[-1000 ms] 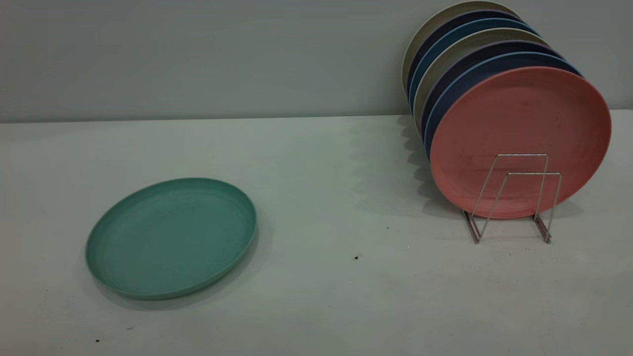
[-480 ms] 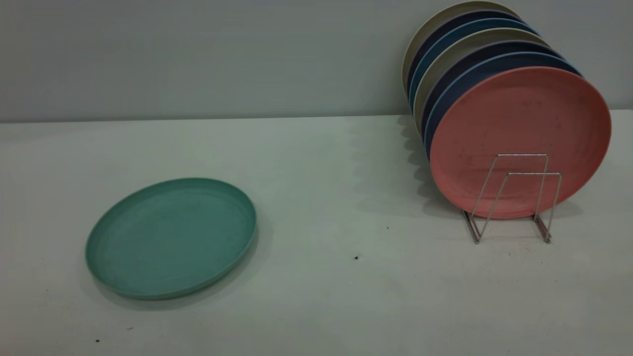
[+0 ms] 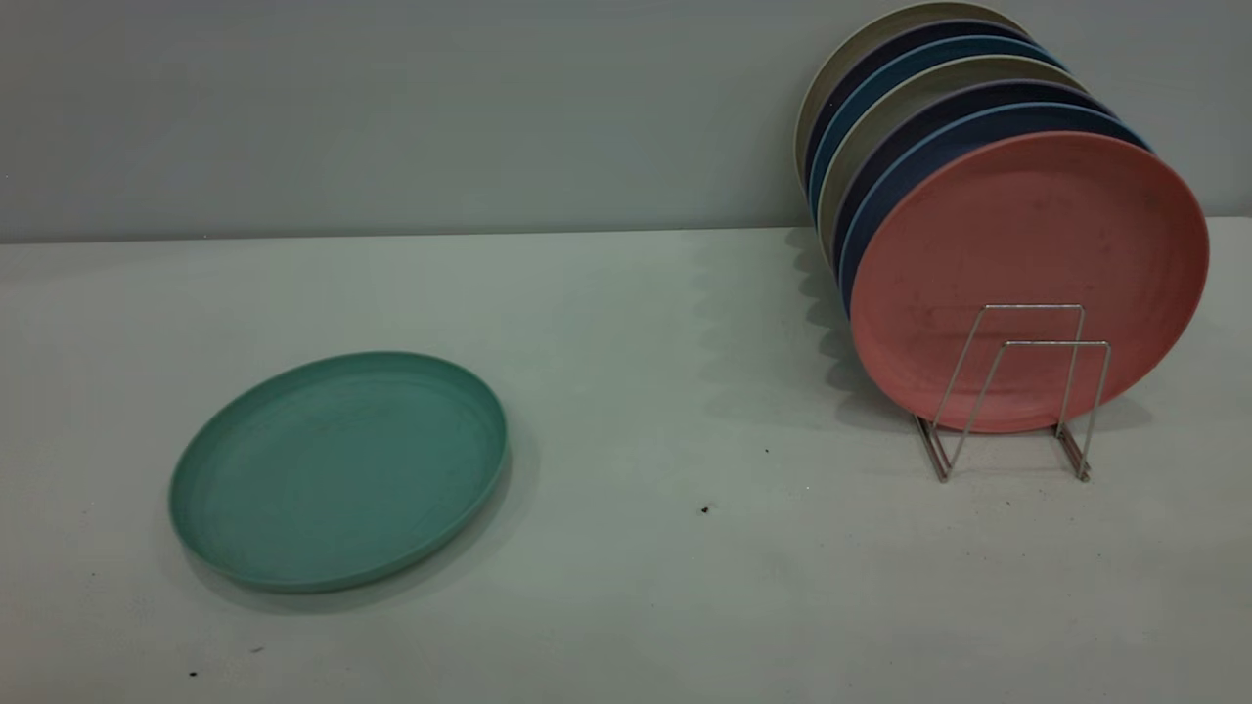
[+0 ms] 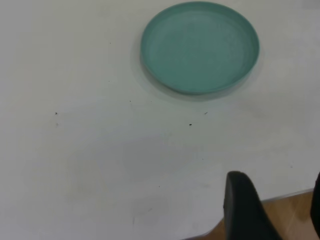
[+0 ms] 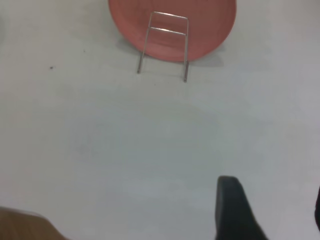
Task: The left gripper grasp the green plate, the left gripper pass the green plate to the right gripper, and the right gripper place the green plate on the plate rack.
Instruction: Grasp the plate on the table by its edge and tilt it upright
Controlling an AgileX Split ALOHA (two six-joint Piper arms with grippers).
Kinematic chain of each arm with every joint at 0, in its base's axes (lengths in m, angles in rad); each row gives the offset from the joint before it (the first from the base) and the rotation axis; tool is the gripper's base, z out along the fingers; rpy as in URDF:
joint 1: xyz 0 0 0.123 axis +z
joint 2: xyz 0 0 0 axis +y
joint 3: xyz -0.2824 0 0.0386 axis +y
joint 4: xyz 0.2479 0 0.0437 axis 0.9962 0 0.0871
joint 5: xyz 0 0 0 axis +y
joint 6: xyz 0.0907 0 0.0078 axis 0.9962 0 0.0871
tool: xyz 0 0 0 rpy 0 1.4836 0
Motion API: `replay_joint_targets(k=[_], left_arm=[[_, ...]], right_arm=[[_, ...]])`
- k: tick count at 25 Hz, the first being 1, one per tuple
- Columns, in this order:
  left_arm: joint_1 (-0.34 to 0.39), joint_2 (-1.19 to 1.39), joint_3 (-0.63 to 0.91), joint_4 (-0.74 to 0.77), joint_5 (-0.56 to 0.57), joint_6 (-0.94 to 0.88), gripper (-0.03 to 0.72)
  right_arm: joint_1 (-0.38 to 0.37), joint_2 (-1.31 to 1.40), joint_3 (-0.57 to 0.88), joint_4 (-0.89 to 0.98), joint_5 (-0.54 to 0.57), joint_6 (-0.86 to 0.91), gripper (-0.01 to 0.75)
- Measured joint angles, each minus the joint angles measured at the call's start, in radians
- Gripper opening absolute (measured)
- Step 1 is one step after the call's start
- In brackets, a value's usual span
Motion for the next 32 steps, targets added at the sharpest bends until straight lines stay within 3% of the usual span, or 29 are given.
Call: replay_joint_targets(k=[8,13,18,22,25,28,32], left_arm=[[0.0,0.0,-0.001,-0.007,-0.004,0.0,0.362],[0.0,0.077,-0.014,-0.067,-0.105,-0.013,0.362],[0.0,0.354,-0.014,-0.135,-0.225,-0.022,0.427],[0.0,0.615,-0.014,-0.175,-0.373,-0.025,0.542],[0.0,0.823,-0.014,-0.205,-0.498,-0.027,0.568],[0.0,1.07,-0.032,-0.294,-0.592,0.079,0.566],[0.0,1.369,-0.108,-0.518,-0.66,0.325,0.564]], right_arm=[[0.0,0.0,0.0,0.0,0.0,-0.001,0.403],[0.0,0.021,-0.011,0.0,-0.013,0.0,0.397],[0.0,0.195,-0.024,0.059,-0.148,-0.027,0.398],[0.0,0.392,-0.024,0.165,-0.251,-0.153,0.408],[0.0,0.541,-0.024,0.278,-0.325,-0.27,0.412],[0.0,0.695,-0.024,0.395,-0.406,-0.392,0.412],[0.0,0.873,-0.024,0.55,-0.5,-0.541,0.412]])
